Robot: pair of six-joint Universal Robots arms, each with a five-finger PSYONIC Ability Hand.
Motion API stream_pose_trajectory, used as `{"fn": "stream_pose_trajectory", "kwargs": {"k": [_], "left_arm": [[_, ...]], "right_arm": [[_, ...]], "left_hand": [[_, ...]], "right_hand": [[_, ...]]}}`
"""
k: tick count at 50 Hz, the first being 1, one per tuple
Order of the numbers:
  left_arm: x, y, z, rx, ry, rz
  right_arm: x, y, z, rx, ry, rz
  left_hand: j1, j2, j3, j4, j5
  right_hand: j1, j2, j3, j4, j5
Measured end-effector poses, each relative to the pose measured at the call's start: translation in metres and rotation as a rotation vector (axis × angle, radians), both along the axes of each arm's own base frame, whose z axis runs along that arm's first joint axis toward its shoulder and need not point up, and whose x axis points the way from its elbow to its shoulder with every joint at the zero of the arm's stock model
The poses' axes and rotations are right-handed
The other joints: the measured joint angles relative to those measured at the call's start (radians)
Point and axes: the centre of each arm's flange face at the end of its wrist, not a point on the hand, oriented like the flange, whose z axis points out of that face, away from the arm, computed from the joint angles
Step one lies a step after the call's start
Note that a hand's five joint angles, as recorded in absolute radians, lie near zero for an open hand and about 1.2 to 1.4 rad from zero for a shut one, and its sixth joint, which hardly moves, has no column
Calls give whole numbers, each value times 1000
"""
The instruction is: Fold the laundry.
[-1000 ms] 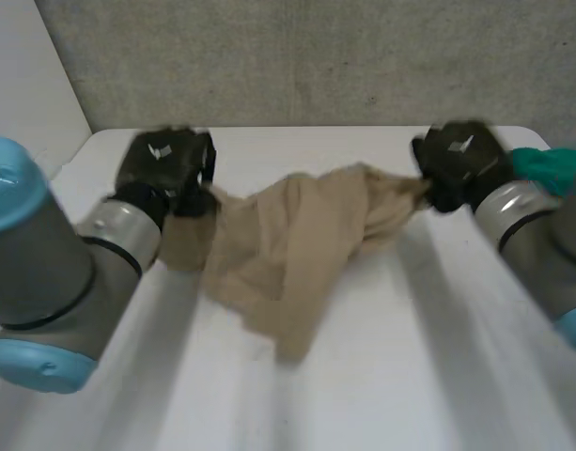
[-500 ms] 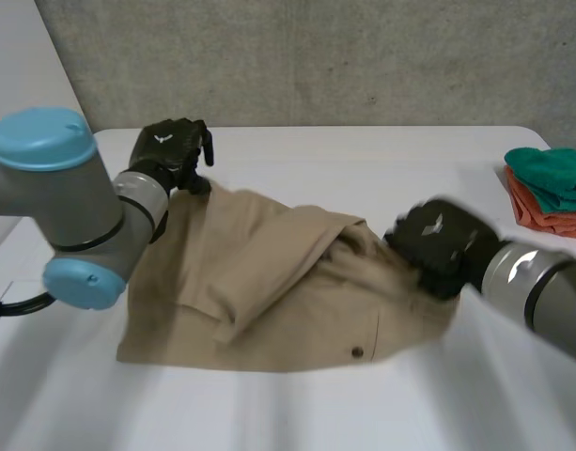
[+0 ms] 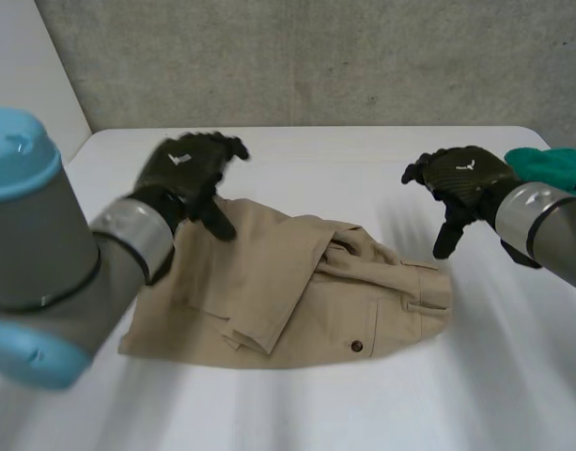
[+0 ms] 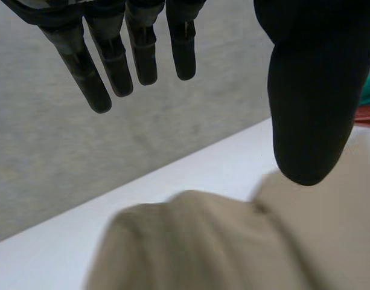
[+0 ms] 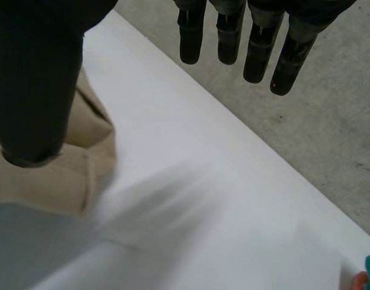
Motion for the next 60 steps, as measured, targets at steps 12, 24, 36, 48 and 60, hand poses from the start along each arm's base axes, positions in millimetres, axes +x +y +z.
{"fn": "stream_pose_trajectory", "kwargs": {"k": [12,24,36,48,60], "left_arm": [[-24,60,-29,128,11,-61],[-38,42,-56,163,-12,19],[-47,25,-76,147,-51,116],[-53,12,-89,130,-56,156],[-54,1,-91,115,-47,167]], "right_arm": [[24,-57,-27,-8,-18,76],[43,-73,-88,171,-40,205],[52,-73,-116,259,-79,216],[72,-64,-126,285,-107,243],[83,-68,-125,224,-137,238]], "left_hand": [[42,64,69,74,68],[65,75,79,85,81],[65,84,89,94,88],[194,188,194,201,189],[737,819,812,833,774]], "right_hand": [[0,0,0,0,0],[0,0,0,0,0],[3,6,6,4,6],[228,275,289,277,260],[684,902,884,916,845]]}}
